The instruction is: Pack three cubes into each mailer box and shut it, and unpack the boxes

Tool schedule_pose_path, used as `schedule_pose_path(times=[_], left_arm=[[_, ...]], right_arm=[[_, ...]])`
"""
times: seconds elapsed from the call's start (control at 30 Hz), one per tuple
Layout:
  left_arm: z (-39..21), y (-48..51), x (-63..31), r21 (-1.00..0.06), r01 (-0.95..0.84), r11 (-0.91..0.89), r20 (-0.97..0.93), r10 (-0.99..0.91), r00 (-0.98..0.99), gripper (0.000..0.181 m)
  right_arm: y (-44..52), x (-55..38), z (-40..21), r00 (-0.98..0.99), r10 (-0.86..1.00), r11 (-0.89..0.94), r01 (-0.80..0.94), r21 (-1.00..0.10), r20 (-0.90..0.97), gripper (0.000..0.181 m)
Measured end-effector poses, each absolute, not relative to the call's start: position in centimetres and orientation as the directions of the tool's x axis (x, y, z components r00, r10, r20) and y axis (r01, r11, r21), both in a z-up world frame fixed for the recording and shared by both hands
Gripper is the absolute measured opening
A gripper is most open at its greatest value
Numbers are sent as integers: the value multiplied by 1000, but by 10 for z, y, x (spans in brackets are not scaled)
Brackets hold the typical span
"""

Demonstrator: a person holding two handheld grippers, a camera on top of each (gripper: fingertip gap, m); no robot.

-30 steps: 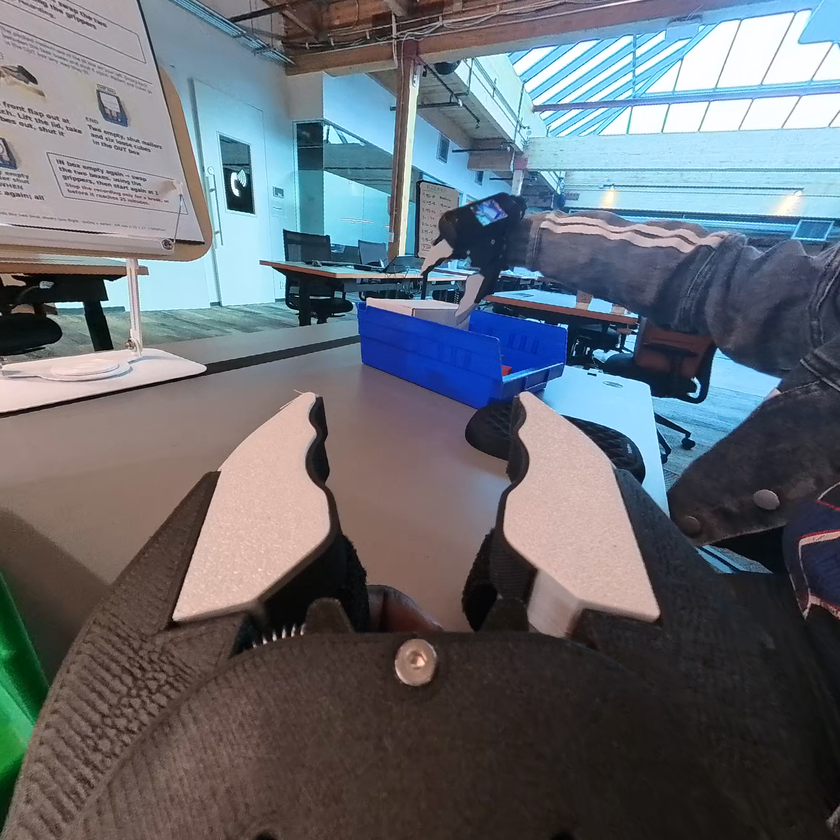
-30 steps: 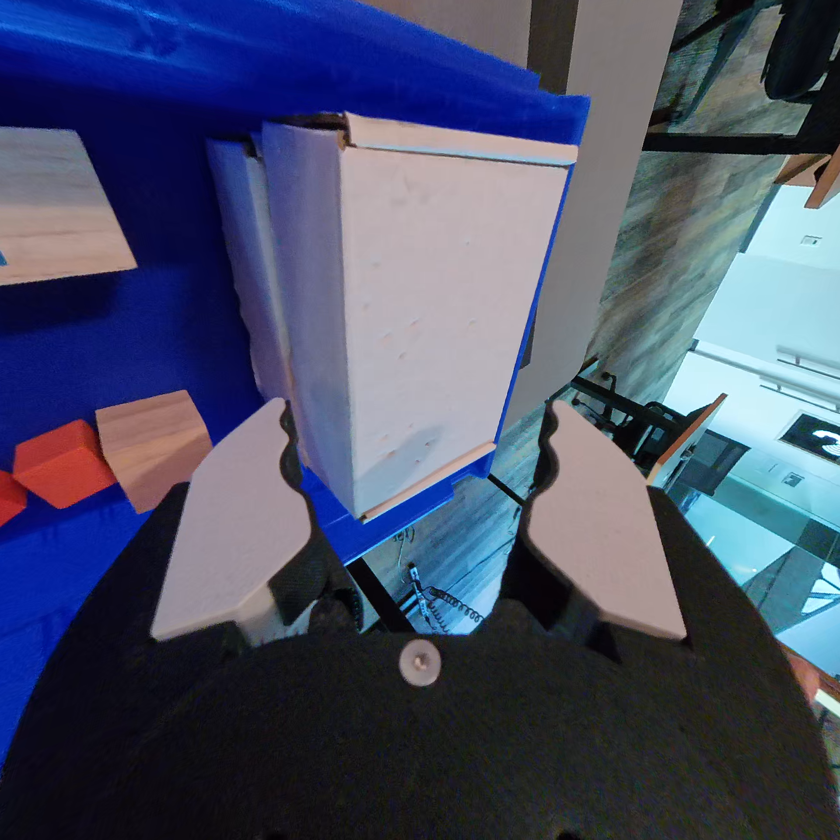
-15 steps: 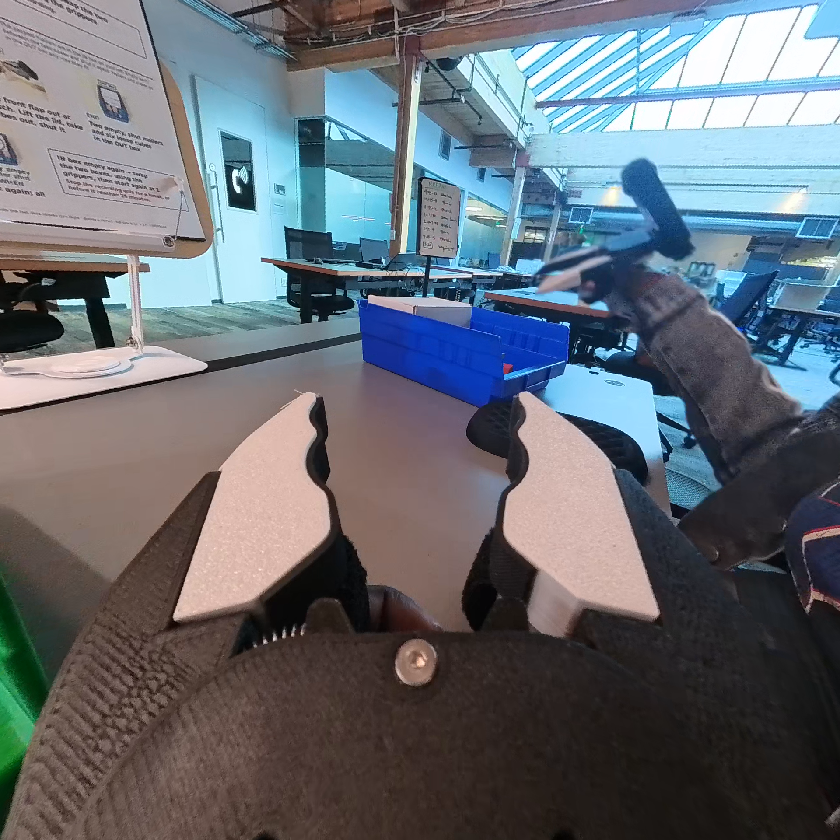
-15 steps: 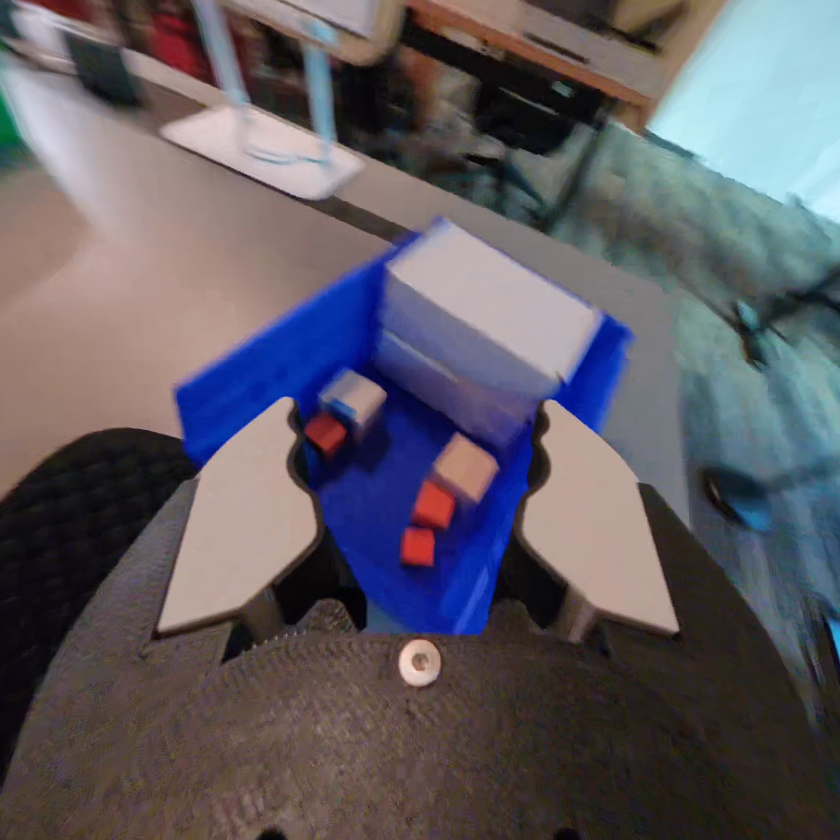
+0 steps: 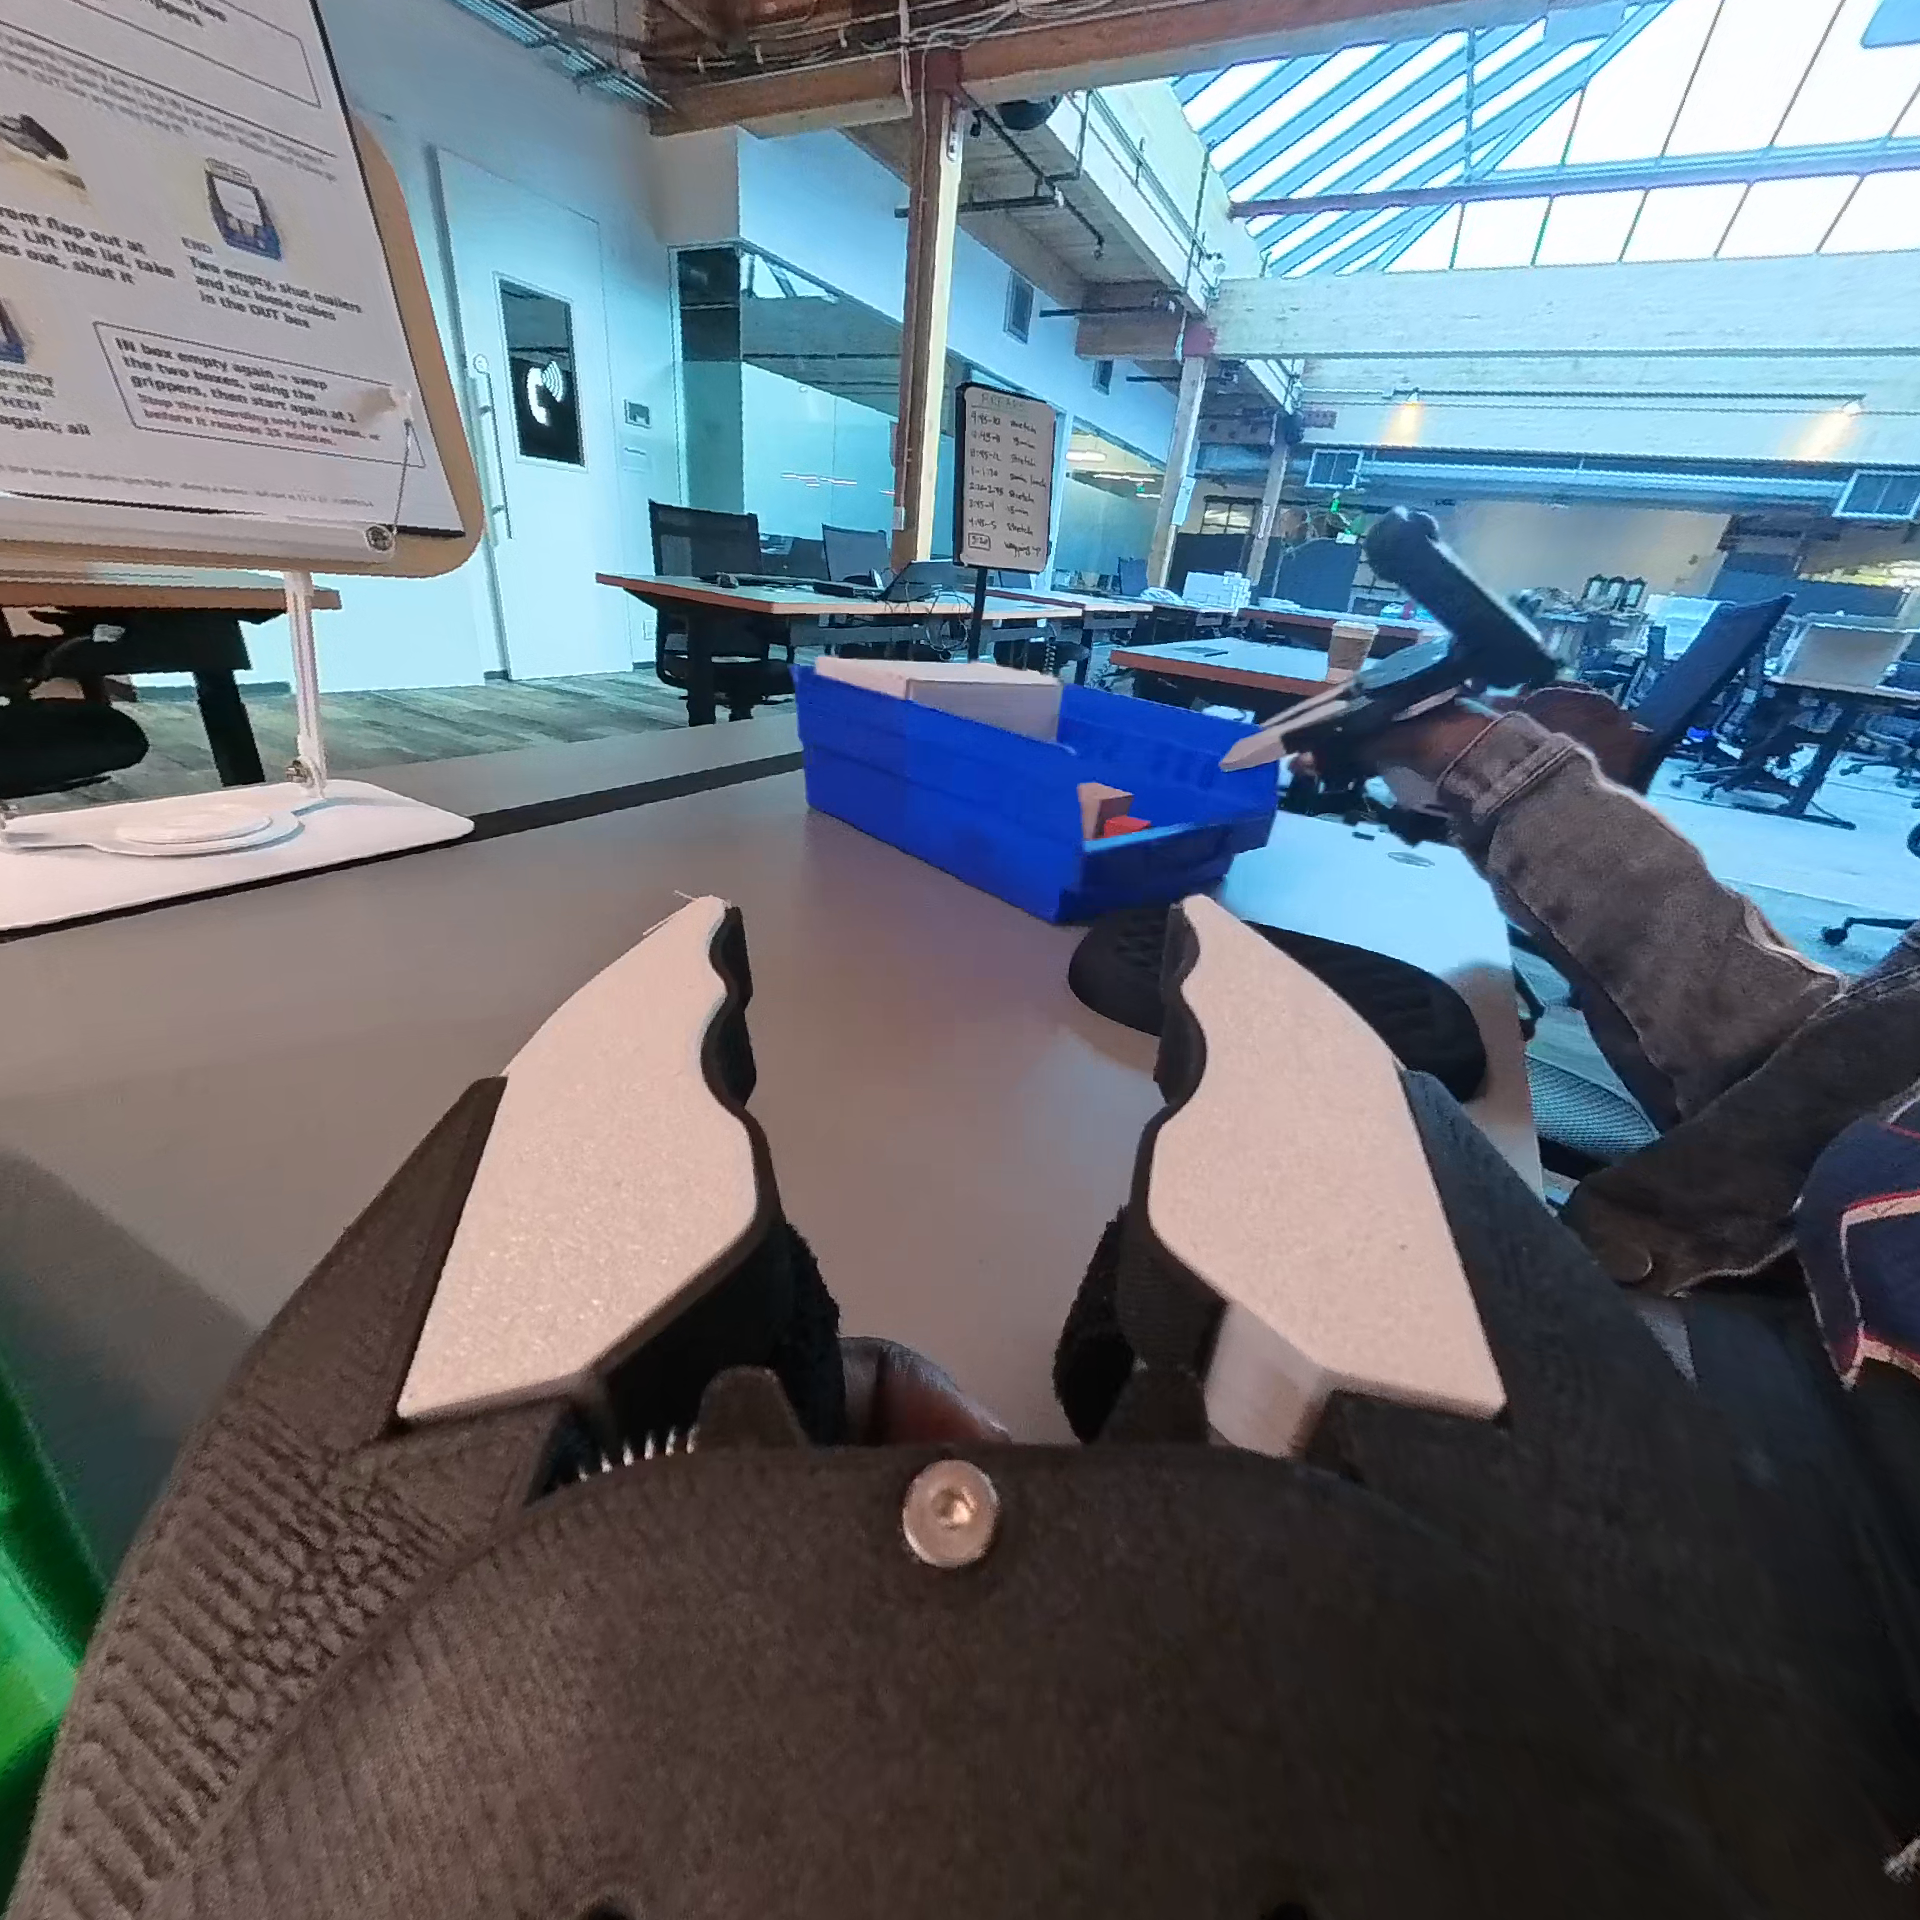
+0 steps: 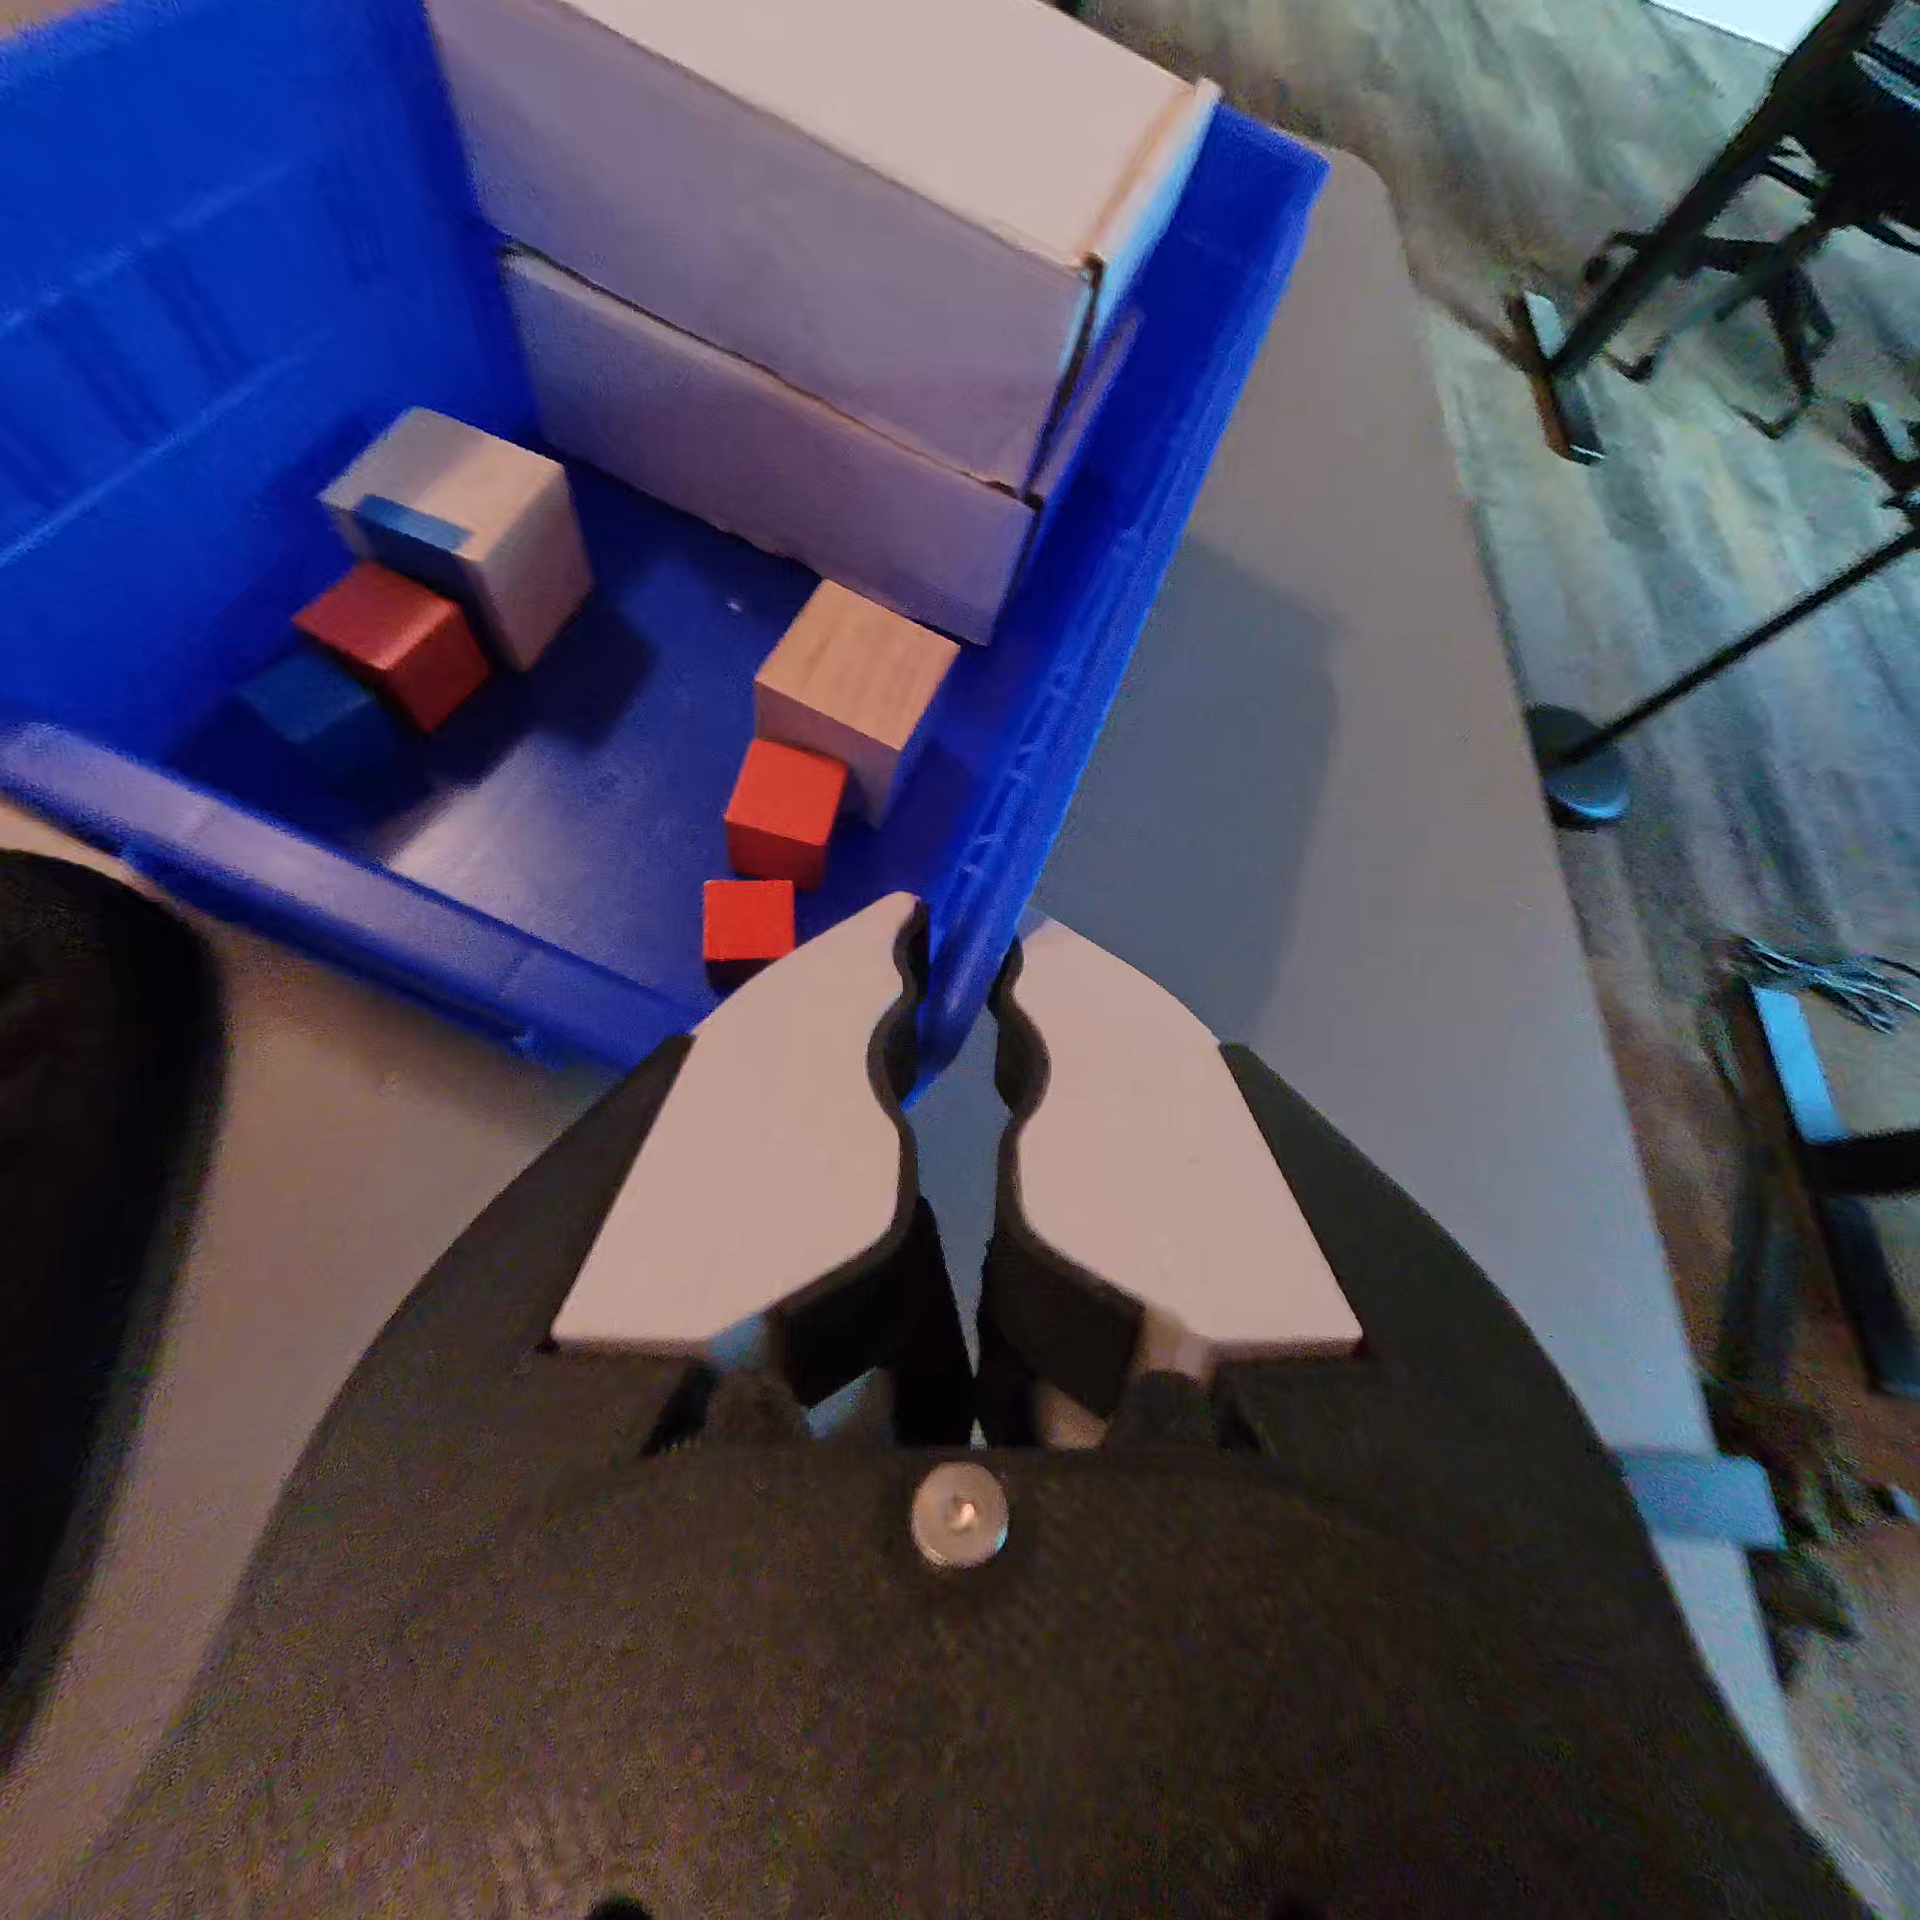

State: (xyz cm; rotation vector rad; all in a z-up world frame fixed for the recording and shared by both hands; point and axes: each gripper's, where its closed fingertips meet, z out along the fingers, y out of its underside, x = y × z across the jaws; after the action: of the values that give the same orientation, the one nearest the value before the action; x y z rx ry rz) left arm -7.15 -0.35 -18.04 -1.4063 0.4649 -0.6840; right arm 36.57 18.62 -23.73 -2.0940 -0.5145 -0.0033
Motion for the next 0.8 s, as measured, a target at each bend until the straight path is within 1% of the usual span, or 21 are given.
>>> schedule_pose_path(times=[0.03, 0.17, 0.53, 0.67, 0.73, 0.8], left_arm=[[-181, -3, -71, -987, 156, 25, 98, -679, 728, 76], [-181, -3, -72, -987, 160, 22, 103, -677, 729, 76], [-182, -2, -71, -988, 150, 22, 97, -672, 734, 75], [-185, 3, -71, -991, 132, -5, 104, -652, 751, 74], [-191, 10, -68, -994, 88, -61, 107, -639, 762, 75], [-193, 26, -67, -997, -11, -77, 36, -584, 811, 75]], right_arm=[[189, 356, -237, 909, 372, -451, 354, -819, 188, 10], [198, 318, -237, 879, 406, -375, 409, -832, 249, 13], [187, 197, -237, 824, 514, -260, 414, -872, 237, 19], [171, 154, -237, 761, 606, -191, 423, -886, 232, 25], [161, 136, -237, 720, 655, -155, 426, -891, 230, 27], [155, 126, -236, 689, 693, -127, 408, -904, 213, 28]])
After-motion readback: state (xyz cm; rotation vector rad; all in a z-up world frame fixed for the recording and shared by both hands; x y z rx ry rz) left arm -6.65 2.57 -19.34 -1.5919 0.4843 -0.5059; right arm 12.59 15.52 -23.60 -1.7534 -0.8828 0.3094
